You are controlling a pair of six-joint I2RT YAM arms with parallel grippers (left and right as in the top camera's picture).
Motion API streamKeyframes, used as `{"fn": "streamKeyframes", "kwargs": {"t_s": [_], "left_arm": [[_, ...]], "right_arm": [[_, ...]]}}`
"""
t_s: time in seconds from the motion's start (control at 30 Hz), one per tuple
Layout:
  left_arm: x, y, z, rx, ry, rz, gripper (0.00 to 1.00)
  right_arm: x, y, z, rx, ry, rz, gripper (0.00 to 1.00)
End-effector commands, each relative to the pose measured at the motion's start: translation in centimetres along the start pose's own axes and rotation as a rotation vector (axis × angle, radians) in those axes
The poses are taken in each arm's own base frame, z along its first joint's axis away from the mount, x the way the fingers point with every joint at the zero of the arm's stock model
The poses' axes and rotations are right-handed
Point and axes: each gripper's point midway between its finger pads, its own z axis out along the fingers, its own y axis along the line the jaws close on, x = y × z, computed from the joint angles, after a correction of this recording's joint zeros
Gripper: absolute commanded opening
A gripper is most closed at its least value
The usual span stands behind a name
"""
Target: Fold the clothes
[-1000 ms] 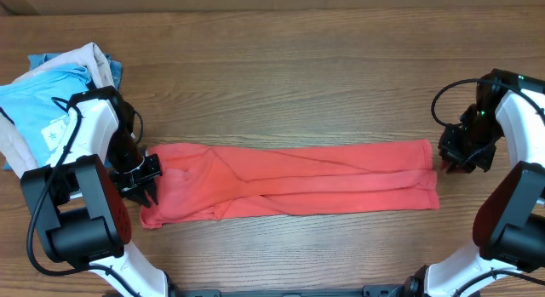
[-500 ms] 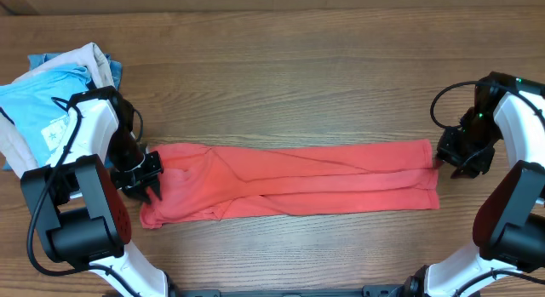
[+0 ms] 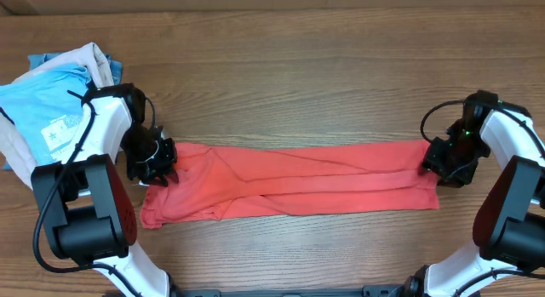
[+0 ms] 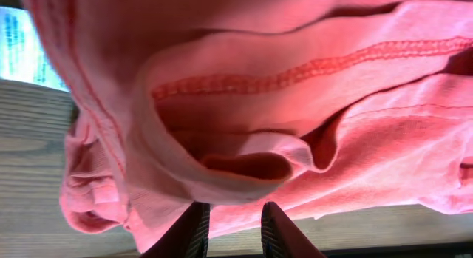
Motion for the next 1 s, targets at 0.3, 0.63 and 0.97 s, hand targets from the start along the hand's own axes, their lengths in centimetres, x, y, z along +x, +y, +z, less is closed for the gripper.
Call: {"fn": "streamKeyframes", "kwargs": {"t_s": [0.3, 0.63, 0.97], "left_arm": [[-0.4, -0.6, -0.9, 0.019, -0.039, 0.032, 0.27], [-1.8, -1.1, -1.4, 0.044, -0.099, 0.032, 0.26], [-5.3, -3.6, -6.2, 0.131, -0.265, 0.078, 0.28]], "right_arm": [[0.3, 1.5, 2.2, -0.125, -0.035, -0.018, 0.5], [-1.2, 2.5, 1.3, -0.176, -0.087, -0.026, 0.04], [-7.2, -1.8, -6.1, -0.017, -0.28, 0.074, 0.04]]}}
